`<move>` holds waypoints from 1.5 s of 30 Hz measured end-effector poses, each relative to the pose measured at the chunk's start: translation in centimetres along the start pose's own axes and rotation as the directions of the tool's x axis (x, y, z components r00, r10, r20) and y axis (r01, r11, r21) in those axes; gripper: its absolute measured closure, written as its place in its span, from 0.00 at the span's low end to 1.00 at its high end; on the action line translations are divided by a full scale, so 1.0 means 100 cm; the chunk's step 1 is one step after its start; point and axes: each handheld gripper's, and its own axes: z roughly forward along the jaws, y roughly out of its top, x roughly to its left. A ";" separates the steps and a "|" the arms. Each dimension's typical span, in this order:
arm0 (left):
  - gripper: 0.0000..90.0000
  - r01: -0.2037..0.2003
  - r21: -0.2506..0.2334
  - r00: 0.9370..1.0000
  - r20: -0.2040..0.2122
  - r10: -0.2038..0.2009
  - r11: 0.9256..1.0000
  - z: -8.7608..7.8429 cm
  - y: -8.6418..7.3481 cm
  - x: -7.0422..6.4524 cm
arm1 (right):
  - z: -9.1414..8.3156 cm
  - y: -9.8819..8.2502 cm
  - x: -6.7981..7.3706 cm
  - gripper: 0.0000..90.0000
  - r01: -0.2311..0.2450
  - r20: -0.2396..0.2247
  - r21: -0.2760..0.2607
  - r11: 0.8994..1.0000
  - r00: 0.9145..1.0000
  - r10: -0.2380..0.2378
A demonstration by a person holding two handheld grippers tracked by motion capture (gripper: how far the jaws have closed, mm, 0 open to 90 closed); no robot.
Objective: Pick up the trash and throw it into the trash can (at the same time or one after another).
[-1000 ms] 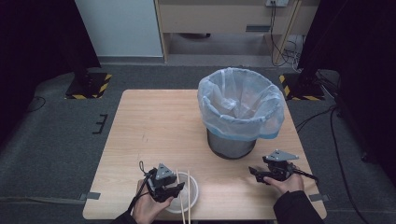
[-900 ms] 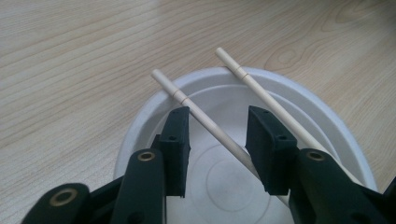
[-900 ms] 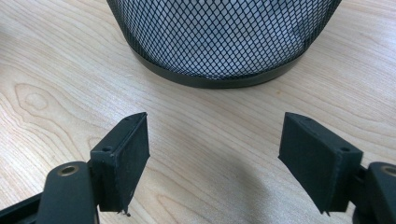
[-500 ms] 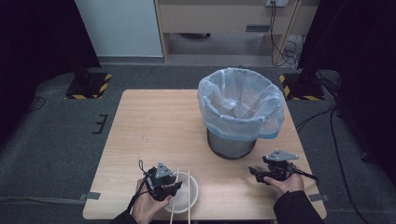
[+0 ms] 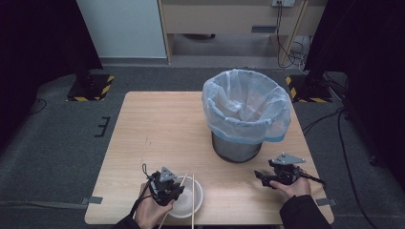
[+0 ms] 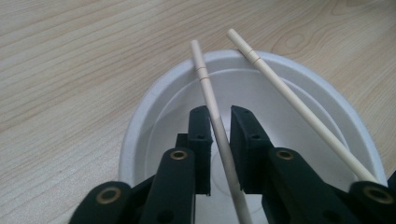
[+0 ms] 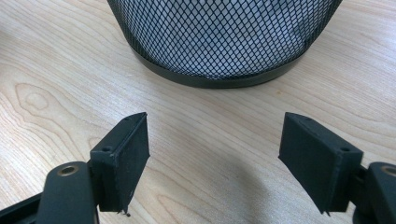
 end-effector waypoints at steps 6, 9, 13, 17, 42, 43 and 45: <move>0.94 -0.004 0.008 1.000 0.007 0.004 1.000 0.000 0.000 0.000 | 0.000 0.000 0.000 0.27 0.000 0.000 -0.001 1.000 1.000 0.000; 0.95 -0.011 0.010 1.000 0.010 0.011 1.000 -0.001 0.000 0.000 | 0.000 0.000 0.000 0.27 0.002 0.000 -0.001 1.000 1.000 -0.002; 0.95 -0.016 0.004 1.000 0.017 0.016 1.000 -0.002 0.001 -0.001 | 0.000 0.000 0.000 0.27 0.004 0.000 -0.001 1.000 1.000 -0.004; 0.95 -0.016 -0.007 1.000 0.024 0.016 1.000 -0.004 0.002 -0.002 | 0.000 0.000 0.000 0.27 0.002 -0.001 0.000 1.000 1.000 -0.002; 0.95 -0.036 -0.307 0.998 0.041 0.051 0.951 -0.052 0.019 0.000 | 0.003 -0.002 0.000 0.27 0.008 -0.001 0.018 1.000 1.000 -0.008; 0.95 -0.036 -0.317 0.998 0.042 0.052 0.948 -0.053 0.020 0.001 | 0.003 -0.002 0.000 0.27 0.007 -0.001 0.022 1.000 1.000 -0.007; 0.95 -0.046 -0.349 0.997 0.038 0.063 0.936 -0.057 0.022 0.003 | 0.004 -0.002 0.000 0.27 0.009 -0.002 0.027 1.000 1.000 -0.009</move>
